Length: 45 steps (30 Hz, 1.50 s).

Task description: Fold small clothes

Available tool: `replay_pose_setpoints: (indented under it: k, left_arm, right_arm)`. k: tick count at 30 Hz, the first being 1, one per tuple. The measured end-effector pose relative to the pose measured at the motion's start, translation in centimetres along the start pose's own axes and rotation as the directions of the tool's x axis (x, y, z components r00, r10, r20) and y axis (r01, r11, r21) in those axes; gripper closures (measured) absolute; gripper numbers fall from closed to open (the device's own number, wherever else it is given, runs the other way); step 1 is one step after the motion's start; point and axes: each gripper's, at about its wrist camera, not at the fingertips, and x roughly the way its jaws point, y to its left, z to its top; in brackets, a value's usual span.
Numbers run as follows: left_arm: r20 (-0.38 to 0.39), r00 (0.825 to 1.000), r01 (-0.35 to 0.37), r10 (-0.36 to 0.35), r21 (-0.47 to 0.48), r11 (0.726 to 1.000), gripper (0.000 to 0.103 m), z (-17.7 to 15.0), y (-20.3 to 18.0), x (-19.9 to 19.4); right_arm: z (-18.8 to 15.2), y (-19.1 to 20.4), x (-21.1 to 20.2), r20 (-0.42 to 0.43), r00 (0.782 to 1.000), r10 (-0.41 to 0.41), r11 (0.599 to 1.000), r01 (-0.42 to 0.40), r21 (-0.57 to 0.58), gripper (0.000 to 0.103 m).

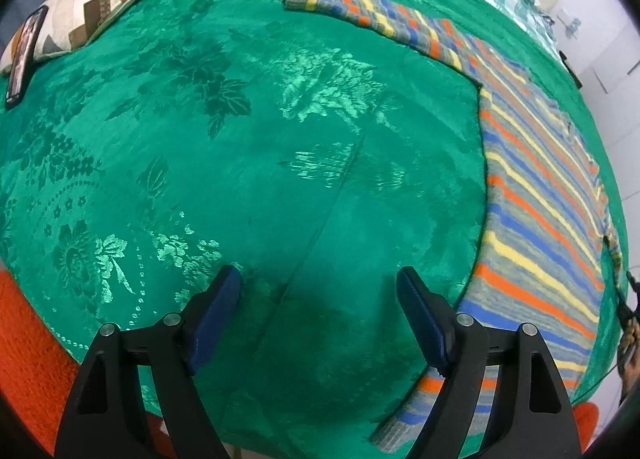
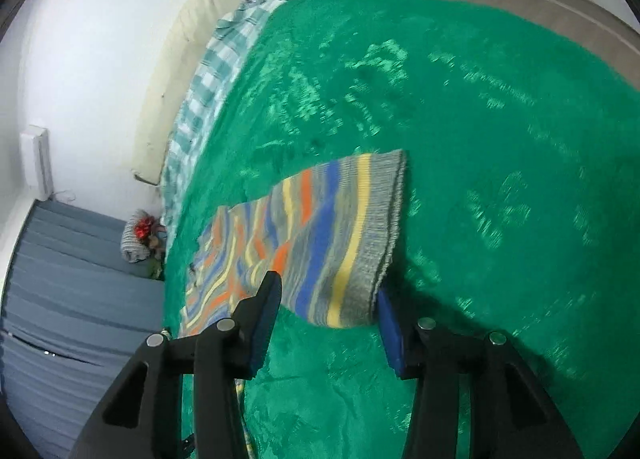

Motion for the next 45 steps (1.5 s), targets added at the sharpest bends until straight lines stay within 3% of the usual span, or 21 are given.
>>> replay_pose_setpoints:
  k: [2,4,7,8,9,10,13,15,17,21,25,27,29,30,31,33,36,38,40,41,45]
  left_arm:
    - [0.009,1.0,-0.005,0.005,0.013,1.0,0.021,-0.1,0.0,-0.4]
    - [0.01,1.0,-0.012,0.012,0.018,1.0,0.021,-0.1,0.0,-0.2]
    - [-0.008,1.0,-0.01,0.01,-0.002,1.0,0.021,-0.1,0.4,0.2]
    - [-0.007,1.0,-0.009,0.009,-0.011,1.0,0.021,-0.2,0.5,0.2]
    - [-0.005,1.0,-0.01,0.01,-0.013,1.0,0.021,-0.2,0.5,0.2]
    - [-0.003,1.0,-0.011,0.011,-0.011,1.0,0.021,-0.2,0.4,0.1]
    - [-0.005,1.0,-0.01,0.01,-0.003,1.0,0.021,-0.2,0.4,0.0]
    - [0.002,1.0,-0.015,0.015,-0.001,1.0,0.021,-0.2,0.6,-0.3]
    - [0.002,1.0,-0.02,0.02,-0.006,1.0,0.021,-0.3,1.0,-0.3]
    - [-0.004,1.0,-0.025,0.025,-0.025,0.999,0.021,-0.4,1.6,0.1]
    - [0.008,0.999,-0.038,0.039,-0.016,0.999,0.021,-0.5,1.7,-0.3]
    - [0.015,0.999,-0.052,0.052,-0.007,0.999,0.021,-0.5,1.8,-0.6]
    - [0.034,0.998,-0.055,0.055,-0.005,0.998,0.021,-0.5,2.0,-1.2]
    - [0.049,0.997,-0.052,0.052,-0.002,0.999,0.021,-0.4,2.0,-1.6]
    - [0.065,0.997,-0.051,0.051,0.004,0.999,0.02,-0.4,1.9,-2.0]
    - [0.095,0.994,-0.051,0.048,0.034,0.998,0.017,0.1,1.0,-2.2]
    - [0.099,0.995,-0.038,0.03,0.078,0.996,0.017,1.3,-0.6,-1.6]
    - [0.107,0.994,-0.023,0.012,0.1,0.995,0.017,1.9,-1.4,-1.1]
    - [0.114,0.993,-0.035,0.022,0.114,0.993,0.017,2.4,-1.9,-0.3]
    - [0.106,0.994,-0.04,0.028,0.119,0.992,0.017,2.6,-1.9,0.2]
    - [0.102,0.994,-0.056,0.046,0.089,0.994,0.017,2.5,-0.2,0.8]
  right_arm:
    - [-0.4,0.1,-0.3,-0.002,1.0,0.024,1.0,-0.024,-0.01,0.056]
    - [-0.5,0.1,-0.4,-0.012,0.999,0.047,0.999,-0.047,0.0,0.047]
    - [-0.7,0.7,0.0,-0.064,0.995,0.08,0.997,-0.081,-0.017,0.047]
    - [-0.9,1.2,0.4,-0.087,0.996,0.003,0.998,-0.008,-0.062,0.055]
    - [-1.1,1.6,0.9,-0.103,0.993,-0.053,0.994,0.043,-0.097,0.085]
    - [-1.1,1.9,1.2,-0.108,0.988,-0.113,0.988,0.099,-0.12,0.097]
    - [-0.9,1.8,0.9,-0.077,0.975,-0.209,0.975,0.202,-0.091,0.097]
    - [-0.7,1.5,0.6,-0.095,0.938,-0.334,0.942,0.329,-0.071,0.098]
    - [-0.9,1.8,0.4,-0.096,0.923,-0.374,0.927,0.368,-0.073,0.098]
    - [-1.1,4.3,1.7,-0.095,0.869,-0.485,0.87,0.468,-0.156,0.098]
    - [-1.1,5.1,1.8,-0.069,0.852,-0.519,0.848,0.503,-0.166,0.095]
    - [-1.7,5.4,1.3,-0.039,0.83,-0.557,0.821,0.543,-0.175,0.088]
    - [-1.7,5.9,0.2,0.016,0.789,-0.614,0.776,0.608,-0.172,0.085]
    - [-1.8,6.4,-1.1,0.082,0.764,-0.641,0.744,0.644,-0.177,0.085]
    - [-1.8,7.4,-1.8,0.131,0.754,-0.643,0.73,0.656,-0.192,0.084]
    - [-1.9,10.1,-2.1,0.223,0.767,-0.602,0.724,0.642,-0.251,0.075]
    - [-2.3,13.2,-0.1,0.241,0.847,-0.474,0.771,0.531,-0.35,0.047]
    - [-3.0,14.1,2.9,0.193,0.874,-0.446,0.76,0.483,-0.434,0.047]
    - [-3.7,13.2,5.7,0.151,0.843,-0.516,0.711,0.52,-0.474,0.048]
    - [-3.8,12.1,6.6,0.137,0.813,-0.566,0.69,0.557,-0.462,0.049]
    - [-4.6,8.6,3.3,0.205,0.744,-0.636,0.684,0.666,-0.297,0.057]
